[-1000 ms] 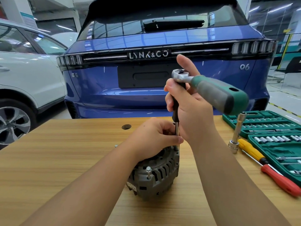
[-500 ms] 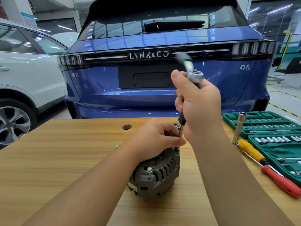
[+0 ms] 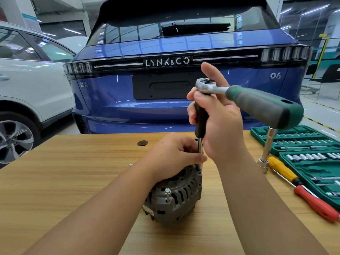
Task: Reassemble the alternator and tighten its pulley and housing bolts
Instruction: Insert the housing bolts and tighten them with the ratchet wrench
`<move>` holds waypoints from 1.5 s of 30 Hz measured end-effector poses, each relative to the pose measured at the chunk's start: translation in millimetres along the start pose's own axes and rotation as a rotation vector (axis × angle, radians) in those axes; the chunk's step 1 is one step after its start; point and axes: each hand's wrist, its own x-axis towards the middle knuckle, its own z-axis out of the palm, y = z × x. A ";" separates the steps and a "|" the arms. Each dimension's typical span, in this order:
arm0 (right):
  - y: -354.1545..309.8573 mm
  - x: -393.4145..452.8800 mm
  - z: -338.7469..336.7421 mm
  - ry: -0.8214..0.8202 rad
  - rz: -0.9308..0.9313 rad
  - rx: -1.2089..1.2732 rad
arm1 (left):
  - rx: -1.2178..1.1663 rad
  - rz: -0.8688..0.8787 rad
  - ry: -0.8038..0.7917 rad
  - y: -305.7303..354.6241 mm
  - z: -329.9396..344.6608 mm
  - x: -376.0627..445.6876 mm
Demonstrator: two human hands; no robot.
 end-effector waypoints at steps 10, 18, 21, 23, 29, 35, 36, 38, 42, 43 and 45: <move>-10.3 0.4 8.2 0.128 0.161 0.098 | -0.009 0.014 0.005 -0.2 0.0 0.7; -12.5 3.0 2.8 0.103 0.201 0.022 | 0.020 0.002 -0.008 -1.2 -1.0 1.8; -5.6 0.8 5.3 0.015 0.053 -0.019 | -0.015 0.009 -0.001 -1.6 -0.6 1.0; -3.3 -0.7 7.2 0.000 -0.009 -0.085 | -0.027 0.019 -0.003 -0.8 -0.4 -0.2; -6.4 0.3 8.5 0.023 0.051 -0.075 | -0.021 0.011 -0.007 2.4 -0.6 -1.8; -12.9 -0.4 8.6 -0.065 0.199 0.182 | -0.065 -0.021 0.013 1.0 0.1 -2.4; -13.0 -2.0 9.5 -0.089 0.208 0.171 | -0.072 -0.029 0.001 0.5 0.2 -2.5; -13.6 -2.9 11.0 -0.079 0.223 0.107 | -0.098 -0.035 -0.013 -0.7 0.7 -1.5; -18.4 -3.0 15.8 0.092 0.178 -0.049 | -0.049 -0.024 -0.015 -0.4 -0.2 -0.4; -19.5 -3.7 16.4 0.145 0.158 -0.106 | -0.029 -0.014 -0.018 -0.2 -0.1 -0.1; -19.8 -2.8 15.3 0.230 0.152 -0.163 | -0.016 -0.007 -0.022 0.1 0.0 0.3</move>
